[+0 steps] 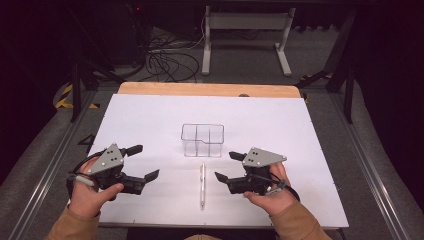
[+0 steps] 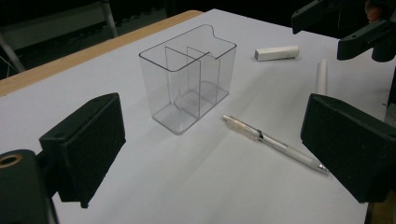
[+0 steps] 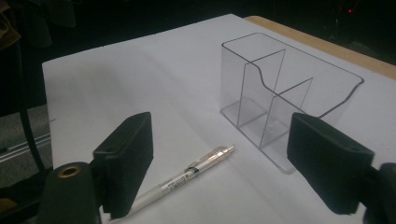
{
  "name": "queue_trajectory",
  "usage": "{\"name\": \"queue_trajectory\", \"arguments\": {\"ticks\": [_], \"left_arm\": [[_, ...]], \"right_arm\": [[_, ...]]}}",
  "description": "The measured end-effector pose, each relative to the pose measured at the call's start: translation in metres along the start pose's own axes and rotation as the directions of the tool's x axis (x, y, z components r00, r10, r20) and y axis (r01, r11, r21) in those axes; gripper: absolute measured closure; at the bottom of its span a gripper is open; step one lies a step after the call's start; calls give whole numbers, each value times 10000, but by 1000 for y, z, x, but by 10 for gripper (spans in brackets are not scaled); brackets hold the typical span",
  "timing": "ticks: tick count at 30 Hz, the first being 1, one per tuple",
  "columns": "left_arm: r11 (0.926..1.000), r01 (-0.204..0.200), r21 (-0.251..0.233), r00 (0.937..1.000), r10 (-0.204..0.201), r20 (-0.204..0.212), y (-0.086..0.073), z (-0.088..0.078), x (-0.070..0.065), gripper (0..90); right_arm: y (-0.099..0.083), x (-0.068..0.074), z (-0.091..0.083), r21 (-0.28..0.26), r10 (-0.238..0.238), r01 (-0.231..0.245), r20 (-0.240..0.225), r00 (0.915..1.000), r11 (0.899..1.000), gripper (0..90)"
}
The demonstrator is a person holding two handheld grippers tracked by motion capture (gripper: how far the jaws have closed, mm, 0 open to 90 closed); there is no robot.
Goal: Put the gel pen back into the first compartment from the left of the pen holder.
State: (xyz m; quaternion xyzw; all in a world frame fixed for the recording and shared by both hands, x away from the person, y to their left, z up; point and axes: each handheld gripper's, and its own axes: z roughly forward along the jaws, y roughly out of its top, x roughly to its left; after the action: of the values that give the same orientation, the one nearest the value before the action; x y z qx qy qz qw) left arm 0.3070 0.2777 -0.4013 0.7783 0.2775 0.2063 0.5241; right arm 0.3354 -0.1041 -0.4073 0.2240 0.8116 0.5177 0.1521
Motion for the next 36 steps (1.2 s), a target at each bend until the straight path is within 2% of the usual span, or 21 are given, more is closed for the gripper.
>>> {"name": "queue_trajectory", "arguments": {"ticks": [8, 12, 18, 23, 25, 30, 36], "left_arm": [[10000, 22, 26, 10000, -22, 6, -1, -1, 0, 72], [10000, 33, 3, 10000, -33, -67, -1, -2, 1, 71], [9999, 172, 0, 9998, -172, -79, -2, -4, 1, 71], [9998, 207, 31, 9995, -206, -218, -4, -7, -1, 71], [9999, 142, -7, 9994, -142, -305, -3, -9, -1, 72], [9997, 227, -34, 9992, -228, -321, -4, -10, -3, 71], [9998, 199, 64, 9989, -196, -430, -7, -13, -6, 72]], "right_arm": [[5, 5, 9, 258, -112, 113, -41, 9999, 9996, 245], [7, 5, 9, 337, -65, 64, 36, 10000, 9994, 306], [8, 6, 11, 257, 187, -187, -23, 9998, 9995, 312], [8, 11, 14, 556, 252, -256, 77, 9997, 9981, 319], [9, 13, 14, 648, 356, -364, 139, 9993, 9972, 321], [11, 19, 14, 742, 1148, -1175, 391, 9926, 9903, 328], [12, 28, 18, 930, 1088, -1136, 556, 9925, 9892, 310]]}}
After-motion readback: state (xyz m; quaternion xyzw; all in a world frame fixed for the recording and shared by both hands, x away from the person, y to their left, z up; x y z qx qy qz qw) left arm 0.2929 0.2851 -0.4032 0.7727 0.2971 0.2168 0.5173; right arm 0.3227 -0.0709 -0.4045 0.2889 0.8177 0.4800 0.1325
